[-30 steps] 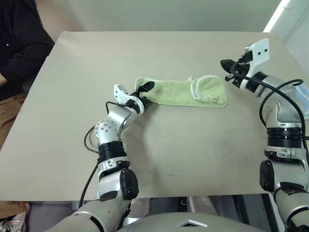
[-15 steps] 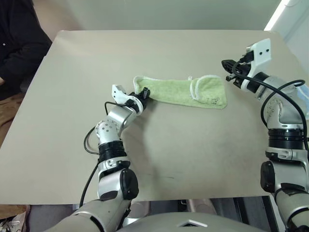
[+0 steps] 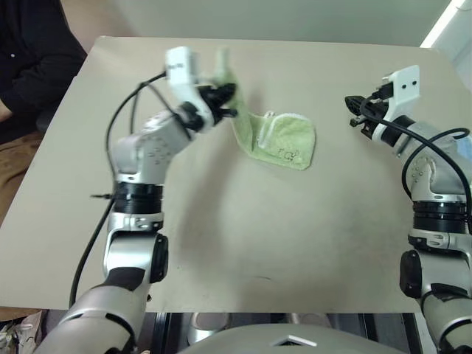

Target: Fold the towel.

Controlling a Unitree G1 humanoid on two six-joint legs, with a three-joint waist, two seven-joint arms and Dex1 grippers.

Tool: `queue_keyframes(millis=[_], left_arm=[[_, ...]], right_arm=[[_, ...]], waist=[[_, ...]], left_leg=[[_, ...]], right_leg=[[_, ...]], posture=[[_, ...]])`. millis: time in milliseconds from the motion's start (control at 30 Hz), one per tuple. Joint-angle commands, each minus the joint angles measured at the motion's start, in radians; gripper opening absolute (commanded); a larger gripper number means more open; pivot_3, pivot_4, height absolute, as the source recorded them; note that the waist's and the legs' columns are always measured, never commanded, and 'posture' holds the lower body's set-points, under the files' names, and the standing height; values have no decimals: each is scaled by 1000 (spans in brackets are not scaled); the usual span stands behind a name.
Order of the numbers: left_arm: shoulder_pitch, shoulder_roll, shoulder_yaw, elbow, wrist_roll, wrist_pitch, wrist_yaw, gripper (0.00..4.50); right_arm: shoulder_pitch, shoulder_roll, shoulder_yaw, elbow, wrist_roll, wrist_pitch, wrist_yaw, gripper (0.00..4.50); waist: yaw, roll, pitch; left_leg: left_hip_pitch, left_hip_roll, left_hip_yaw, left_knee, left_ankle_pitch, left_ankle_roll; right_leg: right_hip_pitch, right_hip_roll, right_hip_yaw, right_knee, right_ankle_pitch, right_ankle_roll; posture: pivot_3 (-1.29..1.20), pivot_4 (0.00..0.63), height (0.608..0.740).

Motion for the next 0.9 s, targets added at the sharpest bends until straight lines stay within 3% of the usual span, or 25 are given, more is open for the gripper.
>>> queue_keyframes(millis=[33,200,333,467,800,900], left_arm=[[-63,-15,-184,55,159,-77,-179,22],[-121,-71,-346,185,339,-187,-316,22],[-134,-105,-354,244,410,-227,-356,22],[-129,-124,-350,243,446,-226,-403,921],[-68,-114,-255,111,401,-125,-481,4425],[-50,-114,-160,28,316,-51,-487,4474]], right_arm=[[-14,-9,-39,-31,16,-12,-25,0],[16,-13,-61,-69,23,0,-46,0],[34,-17,-72,-95,28,11,-58,0],[70,-23,-94,-140,36,32,-71,0],[56,-16,-69,-125,37,36,-69,0],[50,-10,-57,-122,40,38,-62,0]], waist=[[-1,0,0],[-3,0,0],[-4,0,0],[-2,0,0],[-2,0,0],[-2,0,0]], left_leg=[[0,0,1,0,-1,0],[-1,1,2,-1,-4,-2],[-2,1,3,-2,-5,-2],[-2,1,3,-1,-6,-1],[-2,1,3,1,-6,-1],[-2,1,3,2,-6,-1]], right_leg=[[0,-1,0,-2,1,1],[-1,-1,0,-3,0,3],[-1,-1,1,-3,-1,3],[-2,-1,1,-4,-1,4],[-2,-1,1,-3,-1,5],[-2,-1,1,-2,-1,5]], posture=[[0,150,740],[0,150,740],[0,150,740],[0,150,740],[0,150,740],[0,150,740]])
